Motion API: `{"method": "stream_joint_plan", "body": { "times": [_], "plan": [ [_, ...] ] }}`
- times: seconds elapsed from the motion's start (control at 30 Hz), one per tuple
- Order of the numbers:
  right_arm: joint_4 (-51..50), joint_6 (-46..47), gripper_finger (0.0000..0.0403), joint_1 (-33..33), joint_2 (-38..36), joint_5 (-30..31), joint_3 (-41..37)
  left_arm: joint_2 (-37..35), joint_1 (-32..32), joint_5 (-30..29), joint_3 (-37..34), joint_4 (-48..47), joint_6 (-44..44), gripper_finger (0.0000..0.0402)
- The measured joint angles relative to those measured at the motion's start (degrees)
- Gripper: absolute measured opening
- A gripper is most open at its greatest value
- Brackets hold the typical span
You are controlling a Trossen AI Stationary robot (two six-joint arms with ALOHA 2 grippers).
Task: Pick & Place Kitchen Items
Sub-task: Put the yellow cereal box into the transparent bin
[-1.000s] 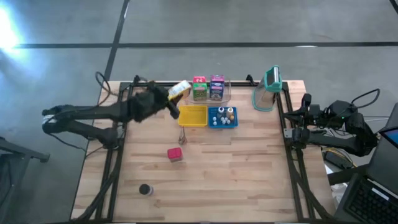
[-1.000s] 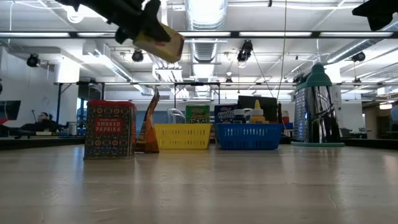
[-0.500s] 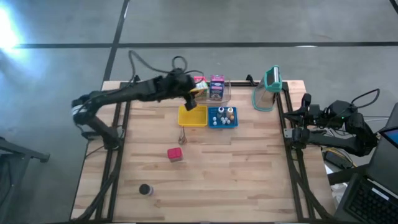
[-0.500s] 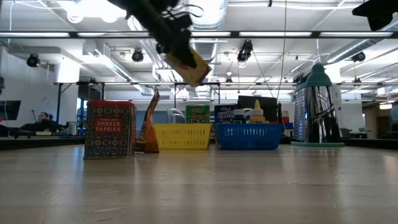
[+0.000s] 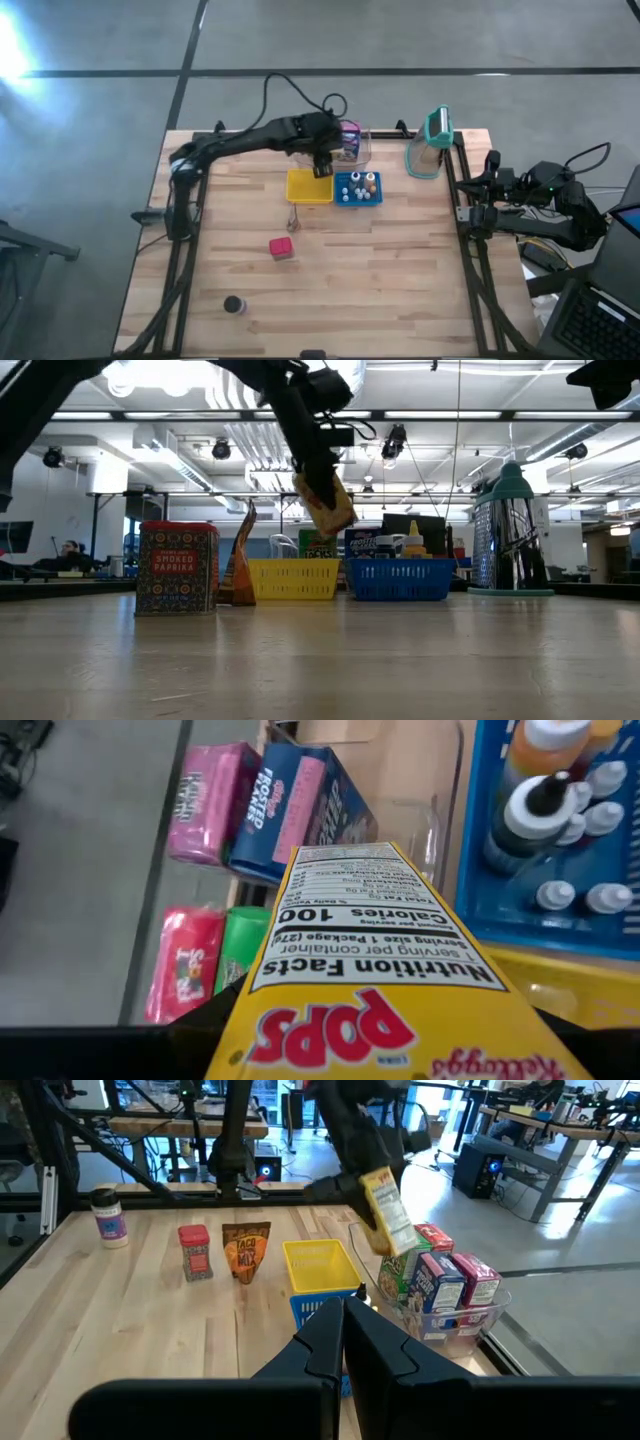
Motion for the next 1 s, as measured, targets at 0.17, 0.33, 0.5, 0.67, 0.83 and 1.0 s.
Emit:
{"method": "stream_joint_plan", "body": {
  "times": [0.17,0.33,0.5,0.67,0.83,1.0],
  "plan": [
    [0.0,0.0,0.0008,0.0,0.0,0.0,0.0,3.7,0.2,-0.1,2.8,-1.4,0.9,0.0188],
    [0.0,0.0,0.0008,0.0,0.0,0.0,0.0,6.1,0.2,-0.1,2.8,-2.0,2.6,0.0188],
    [0.0,0.0,0.0008,0.0,0.0,0.0,0.0,8.0,0.2,0.0,2.7,-2.7,3.1,0.0188],
    [0.0,0.0,0.0008,0.0,0.0,0.0,0.0,10.4,0.2,-0.6,2.7,-1.4,5.3,0.0188],
    [0.0,0.0,0.0008,0.0,0.0,0.0,0.0,12.7,0.4,-3.1,2.8,0.5,8.4,0.0188],
    [0.0,0.0,0.0008,0.0,0.0,0.0,0.0,13.4,0.4,-3.2,2.8,1.2,10.8,0.0188]
  ]
}}
